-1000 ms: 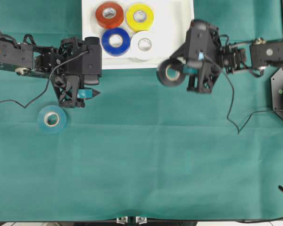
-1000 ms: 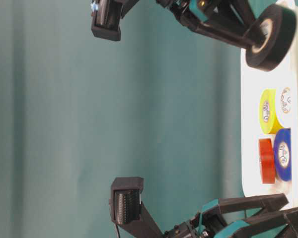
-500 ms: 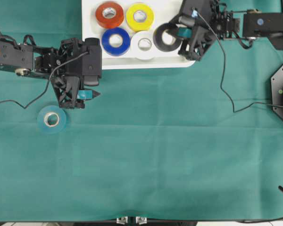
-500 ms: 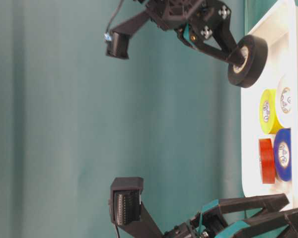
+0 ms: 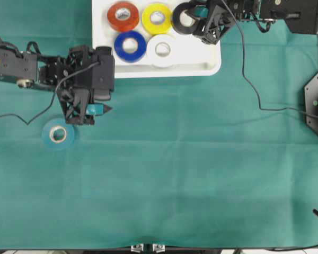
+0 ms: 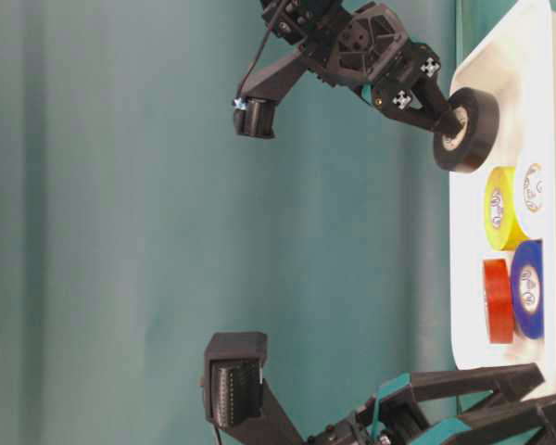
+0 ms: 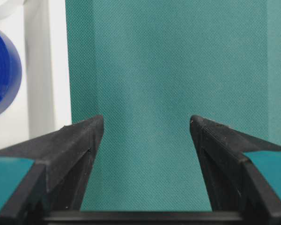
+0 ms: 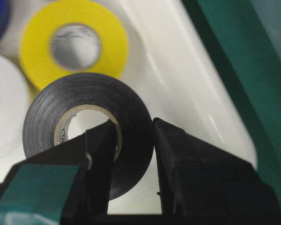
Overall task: Put the tape alternately from left to right into the white case.
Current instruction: 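Carry the black roll into the tray's top-right corner and release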
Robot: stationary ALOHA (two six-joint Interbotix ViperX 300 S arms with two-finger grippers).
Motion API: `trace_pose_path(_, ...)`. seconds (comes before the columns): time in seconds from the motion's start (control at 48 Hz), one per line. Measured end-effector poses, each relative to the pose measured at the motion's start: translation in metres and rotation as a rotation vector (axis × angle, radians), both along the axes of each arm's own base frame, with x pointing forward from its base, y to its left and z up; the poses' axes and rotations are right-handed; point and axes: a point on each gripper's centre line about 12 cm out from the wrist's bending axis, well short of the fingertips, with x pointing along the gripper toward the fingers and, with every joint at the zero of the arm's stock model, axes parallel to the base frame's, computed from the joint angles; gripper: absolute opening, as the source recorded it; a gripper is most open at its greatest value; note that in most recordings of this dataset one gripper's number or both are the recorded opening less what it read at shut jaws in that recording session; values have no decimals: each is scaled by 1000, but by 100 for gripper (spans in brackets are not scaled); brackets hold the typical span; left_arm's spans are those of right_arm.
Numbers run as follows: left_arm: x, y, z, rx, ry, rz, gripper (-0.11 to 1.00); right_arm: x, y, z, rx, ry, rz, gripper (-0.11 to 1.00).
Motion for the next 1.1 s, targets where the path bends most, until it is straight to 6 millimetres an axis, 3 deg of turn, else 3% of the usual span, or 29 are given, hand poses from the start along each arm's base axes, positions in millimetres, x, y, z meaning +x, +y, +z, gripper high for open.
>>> trace_pose_path(0.167,0,-1,0,-2,0,1,93,-8,-14,-5,-1,15,-33,24)
trace_pose_path(0.667,0,-1,0,-1,0,-2,93,-7,-13,-6,-16,28,-14,24)
trace_pose_path(0.708,0,-1,0,-2,0,-1,93,-8,-13,-6,-16,28,-12,31)
trace_pose_path(0.896,0,-2,0,-2,0,-2,93,-8,-13,-6,-16,28,-14,81)
trace_pose_path(1.104,0,-2,0,-1,-2,-3,93,-8,-13,-6,-14,25,-15,81)
